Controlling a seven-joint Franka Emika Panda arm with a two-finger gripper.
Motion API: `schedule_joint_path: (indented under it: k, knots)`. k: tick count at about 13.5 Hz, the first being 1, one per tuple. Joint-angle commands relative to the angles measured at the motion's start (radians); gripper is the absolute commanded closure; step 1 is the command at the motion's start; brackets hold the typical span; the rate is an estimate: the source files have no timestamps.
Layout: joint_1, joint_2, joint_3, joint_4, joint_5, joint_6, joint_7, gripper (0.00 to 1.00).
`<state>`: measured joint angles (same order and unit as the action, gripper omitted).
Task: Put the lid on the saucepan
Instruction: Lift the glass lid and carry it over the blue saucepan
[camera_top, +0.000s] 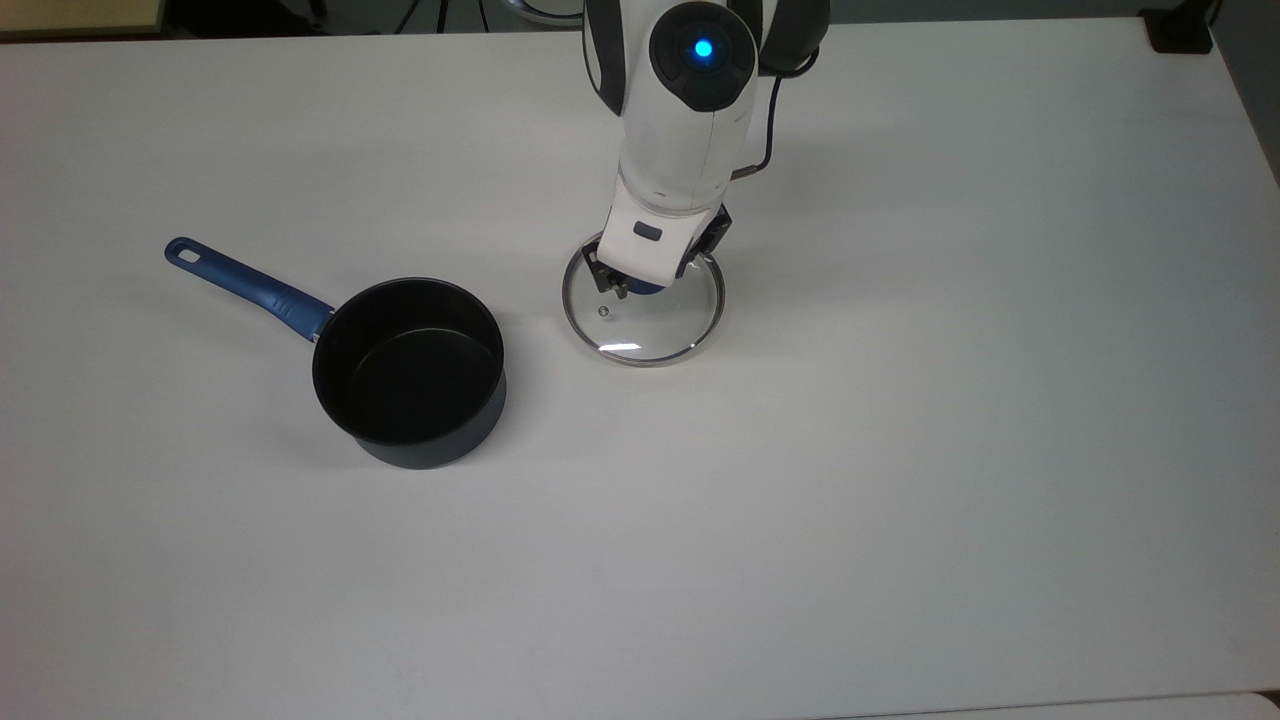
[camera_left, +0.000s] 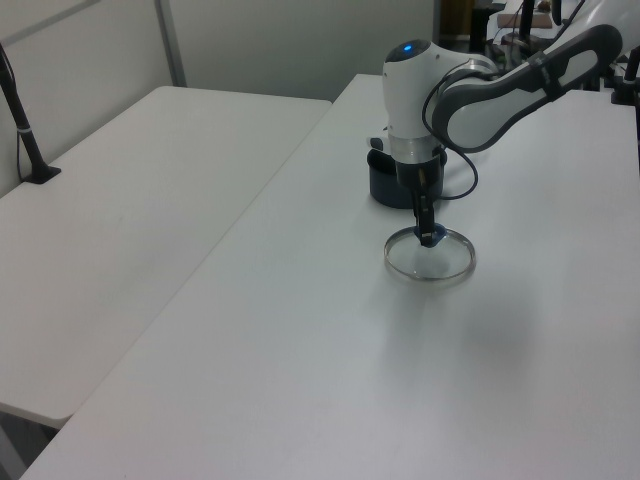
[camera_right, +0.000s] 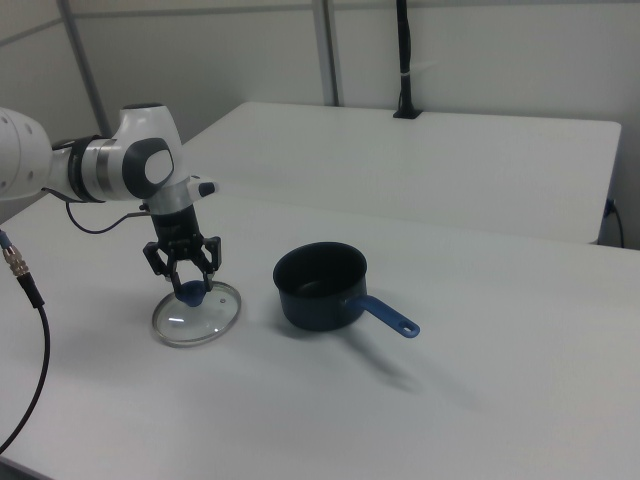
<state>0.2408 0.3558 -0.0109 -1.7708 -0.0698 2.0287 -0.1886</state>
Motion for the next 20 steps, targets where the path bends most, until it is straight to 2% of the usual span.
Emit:
schedule_joint_path:
  k: [1, 8, 11, 15, 20]
  knots:
    - [0.006, -0.053, -0.014, -0.001, -0.005, -0.031, -0.003, 0.62]
    - [-0.021, -0.126, -0.034, 0.033, -0.002, -0.070, 0.054, 0.62]
    - [-0.037, -0.135, -0.043, 0.083, -0.001, -0.122, 0.052, 0.62]
    - [-0.041, -0.129, -0.064, 0.131, 0.014, -0.156, 0.054, 0.64]
    - [-0.052, -0.081, -0.116, 0.221, 0.022, -0.165, 0.055, 0.65]
